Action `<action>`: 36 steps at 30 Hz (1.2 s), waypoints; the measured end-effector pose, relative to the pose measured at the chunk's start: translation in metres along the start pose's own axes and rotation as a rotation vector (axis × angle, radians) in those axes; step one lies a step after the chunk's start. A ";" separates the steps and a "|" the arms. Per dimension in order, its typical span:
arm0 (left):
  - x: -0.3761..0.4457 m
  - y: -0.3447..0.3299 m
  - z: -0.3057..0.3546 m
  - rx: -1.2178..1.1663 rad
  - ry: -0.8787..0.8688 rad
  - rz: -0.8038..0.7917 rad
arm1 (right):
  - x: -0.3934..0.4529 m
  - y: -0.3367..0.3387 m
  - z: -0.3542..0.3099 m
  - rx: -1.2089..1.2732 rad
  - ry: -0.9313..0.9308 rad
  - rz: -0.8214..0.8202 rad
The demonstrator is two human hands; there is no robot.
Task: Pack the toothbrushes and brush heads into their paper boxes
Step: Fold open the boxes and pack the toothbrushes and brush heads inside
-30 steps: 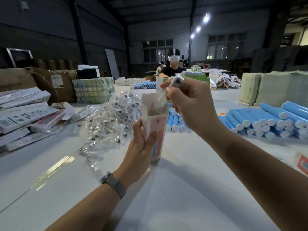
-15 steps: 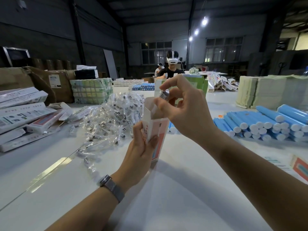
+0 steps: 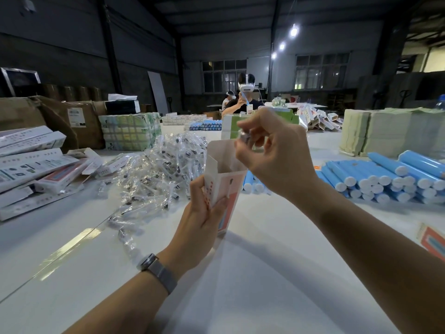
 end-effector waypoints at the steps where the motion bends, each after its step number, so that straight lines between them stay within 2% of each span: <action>1: 0.000 0.000 0.000 0.004 -0.009 0.005 | -0.001 -0.004 -0.001 -0.025 0.018 -0.048; 5: 0.002 0.001 -0.003 -0.007 -0.015 0.040 | -0.004 -0.014 0.003 -0.001 0.025 -0.142; 8: 0.002 0.002 -0.004 -0.021 -0.010 0.042 | -0.011 -0.023 0.017 0.039 -0.053 -0.241; 12: 0.004 0.001 -0.007 -0.073 0.010 0.043 | -0.019 -0.026 0.027 0.010 -0.089 -0.256; 16: 0.005 -0.002 -0.008 -0.228 0.054 -0.004 | -0.021 -0.028 0.030 0.033 -0.129 -0.288; 20: 0.005 -0.005 -0.003 -0.298 0.067 -0.034 | -0.018 -0.029 0.020 0.049 -0.043 -0.350; 22: 0.004 -0.005 0.001 -0.286 0.051 -0.021 | -0.017 -0.027 0.014 0.095 0.022 -0.299; 26: 0.006 0.001 0.003 -0.209 0.069 0.053 | -0.020 -0.026 0.016 0.162 -0.009 -0.165; 31: 0.005 0.005 0.008 -0.141 0.011 0.057 | -0.024 -0.030 0.025 0.285 -0.107 -0.182; 36: 0.007 0.008 0.009 -0.241 0.008 0.062 | -0.024 -0.028 0.034 0.519 -0.272 -0.186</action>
Point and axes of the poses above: each hand's wrist, its own x-axis towards the middle knuckle, its own y-axis out of the back of the hand, z = x × y, the point moved 7 cm from there along x, towards the middle knuckle, and after that the axes turned 12 degrees about x, right-handed, at the moved point
